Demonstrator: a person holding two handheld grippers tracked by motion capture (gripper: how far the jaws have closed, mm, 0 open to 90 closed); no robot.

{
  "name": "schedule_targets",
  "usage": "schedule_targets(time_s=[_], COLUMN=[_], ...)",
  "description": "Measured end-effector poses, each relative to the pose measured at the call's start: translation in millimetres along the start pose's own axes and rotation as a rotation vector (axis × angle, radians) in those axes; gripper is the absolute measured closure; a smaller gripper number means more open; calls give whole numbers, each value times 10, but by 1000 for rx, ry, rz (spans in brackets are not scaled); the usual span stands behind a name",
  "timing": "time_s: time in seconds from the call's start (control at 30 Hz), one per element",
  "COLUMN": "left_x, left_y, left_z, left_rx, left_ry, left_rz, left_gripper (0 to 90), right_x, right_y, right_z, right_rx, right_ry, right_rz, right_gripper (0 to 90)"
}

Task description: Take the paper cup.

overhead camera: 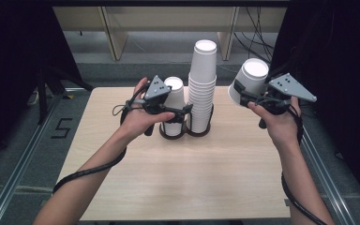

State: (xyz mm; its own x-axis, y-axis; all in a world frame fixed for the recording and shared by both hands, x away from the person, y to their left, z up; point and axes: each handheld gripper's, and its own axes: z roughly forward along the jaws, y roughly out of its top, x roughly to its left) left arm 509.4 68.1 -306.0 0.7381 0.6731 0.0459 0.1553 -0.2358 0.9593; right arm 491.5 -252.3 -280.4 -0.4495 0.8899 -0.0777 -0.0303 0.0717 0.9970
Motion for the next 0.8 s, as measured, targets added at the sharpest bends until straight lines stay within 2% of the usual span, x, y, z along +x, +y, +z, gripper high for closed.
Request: schedule_targets(time_s=[0.03, 0.07, 0.1, 0.2, 0.23, 0.47, 0.6, 0.63, 0.8], left_x=[-4, -9, -9, -36, -36, -124, -156, -162, -183], left_y=[-43, -123, -123, -272, -272, -504, -630, -660, -735], left_z=[-45, -130, -130, -257, -257, -386, -440, -451, -463], left_rx=[-1, -3, -3, 4, 4, 9, 6, 7, 16], left_ry=[2, -1, -1, 5, 5, 20, 15, 17, 24], left_rz=[-2, -11, -11, -20, -20, 5, -8, -7, -5], left_gripper=[66, 66, 67, 68, 68, 69, 71, 71, 71], right_x=[0, 3, 3, 34, 34, 140, 196, 195, 252], right_y=[0, -90, -90, -239, -239, -530, -703, -725, -827], right_z=[0, -42, -42, -101, -101, -177, -236, -239, -298], right_rx=[0, 8, 8, 30, 30, 77, 102, 97, 108], right_ry=[0, -2, -2, 9, 9, 19, 18, 17, 20], right_rz=[0, 0, 0, -3, -3, -12, 22, 10, 29], right_gripper=[204, 203, 203, 203, 203, 203, 203, 203, 203])
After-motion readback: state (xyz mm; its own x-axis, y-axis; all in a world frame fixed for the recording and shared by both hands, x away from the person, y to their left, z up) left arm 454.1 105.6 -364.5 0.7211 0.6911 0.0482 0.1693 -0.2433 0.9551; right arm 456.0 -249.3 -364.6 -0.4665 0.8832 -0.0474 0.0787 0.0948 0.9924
